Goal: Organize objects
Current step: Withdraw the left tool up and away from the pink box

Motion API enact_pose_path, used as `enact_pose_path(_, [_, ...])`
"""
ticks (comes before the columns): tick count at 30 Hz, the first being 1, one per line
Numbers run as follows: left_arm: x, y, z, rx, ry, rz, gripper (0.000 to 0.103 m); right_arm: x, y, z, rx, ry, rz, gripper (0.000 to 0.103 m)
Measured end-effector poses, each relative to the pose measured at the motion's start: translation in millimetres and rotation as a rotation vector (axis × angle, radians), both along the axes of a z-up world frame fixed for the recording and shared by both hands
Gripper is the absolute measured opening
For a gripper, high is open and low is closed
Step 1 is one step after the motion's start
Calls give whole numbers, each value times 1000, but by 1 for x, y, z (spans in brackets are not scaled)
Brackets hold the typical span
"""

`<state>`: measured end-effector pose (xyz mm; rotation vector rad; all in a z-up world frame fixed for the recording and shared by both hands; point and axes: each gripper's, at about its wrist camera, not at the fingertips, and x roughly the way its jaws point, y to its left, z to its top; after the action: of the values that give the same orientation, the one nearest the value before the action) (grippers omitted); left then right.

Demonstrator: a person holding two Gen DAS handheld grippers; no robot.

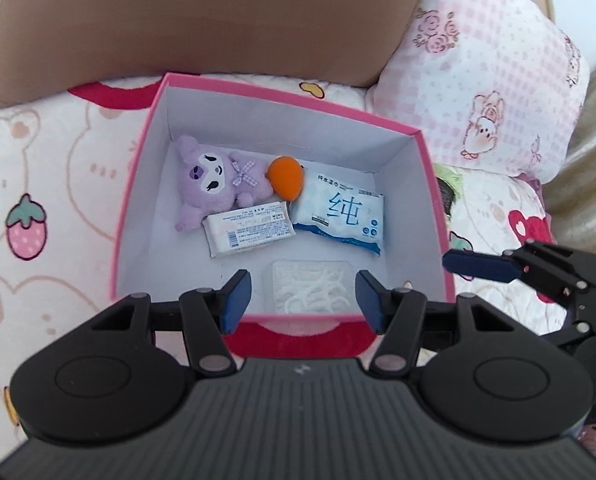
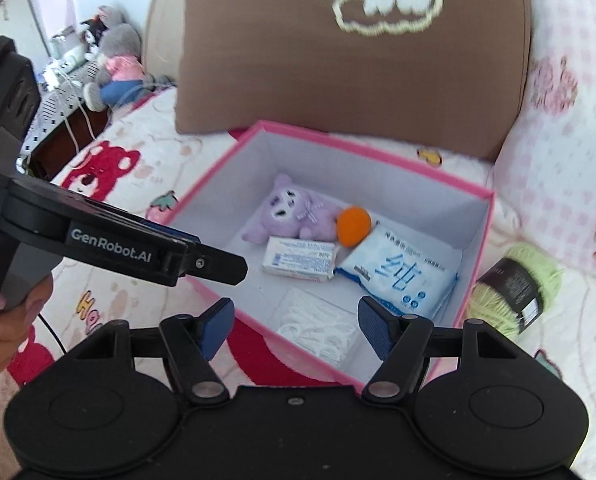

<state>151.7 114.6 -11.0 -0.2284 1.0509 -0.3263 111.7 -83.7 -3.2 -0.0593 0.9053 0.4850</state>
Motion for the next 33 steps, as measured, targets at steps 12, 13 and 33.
enact_pose_path(12, [-61, -2, 52, 18, -90, 2, 58, -59, -4, 46, -16, -121, 103, 73])
enact_pose_path(13, [-65, -3, 54, 17, -92, 2, 58, -63, -5, 49, -21, -122, 105, 73])
enact_pose_path(33, [-119, -45, 43, 54, -2, -71, 68, -121, -46, 54, -120, -116, 207, 86])
